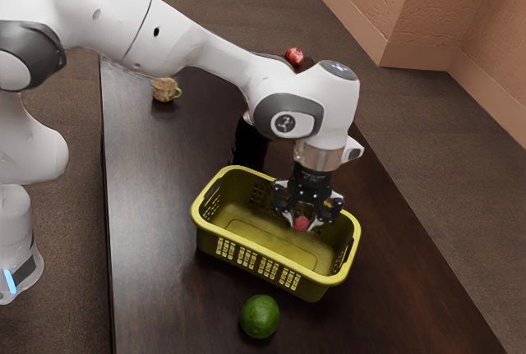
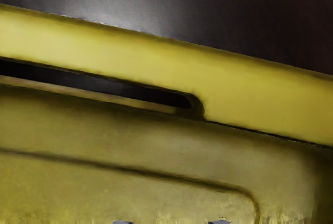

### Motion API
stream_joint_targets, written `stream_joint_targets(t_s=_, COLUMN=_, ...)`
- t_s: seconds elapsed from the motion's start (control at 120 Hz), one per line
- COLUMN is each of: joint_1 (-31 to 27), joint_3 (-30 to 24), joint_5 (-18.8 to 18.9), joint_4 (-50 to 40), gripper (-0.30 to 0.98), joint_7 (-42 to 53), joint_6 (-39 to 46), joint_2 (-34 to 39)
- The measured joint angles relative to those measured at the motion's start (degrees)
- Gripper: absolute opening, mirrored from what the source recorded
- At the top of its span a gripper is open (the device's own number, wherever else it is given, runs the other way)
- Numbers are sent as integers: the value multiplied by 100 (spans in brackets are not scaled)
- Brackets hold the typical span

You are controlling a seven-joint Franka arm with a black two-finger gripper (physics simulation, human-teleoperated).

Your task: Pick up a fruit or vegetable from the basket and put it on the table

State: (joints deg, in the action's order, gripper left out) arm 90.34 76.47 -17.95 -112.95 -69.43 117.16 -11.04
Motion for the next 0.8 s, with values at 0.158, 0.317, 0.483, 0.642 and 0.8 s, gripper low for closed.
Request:
stream_joint_targets(t_s=0.158, joint_1=-6, joint_3=38, joint_5=7, joint_4=1010, gripper=14, joint_7=48, joint_6=-524, joint_2=-37)
stream_joint_targets(t_s=0.317, joint_1=-223, joint_3=-531, joint_5=6, joint_4=2253, gripper=14, joint_7=87, joint_6=-1116, joint_2=-399)
stream_joint_targets(t_s=0.483, joint_1=-2175, joint_3=-2991, joint_5=2, joint_4=3731, gripper=14, joint_7=121, joint_6=-1768, joint_2=-955)
stream_joint_targets(t_s=0.642, joint_1=-2812, joint_3=-3927, joint_5=-3, joint_4=4310, gripper=13, joint_7=146, joint_6=-2072, joint_2=-1368)
stream_joint_targets(t_s=0.8, joint_1=-2871, joint_3=-4134, joint_5=-19, joint_4=4418, gripper=40, joint_7=166, joint_6=-2200, joint_2=-1452)
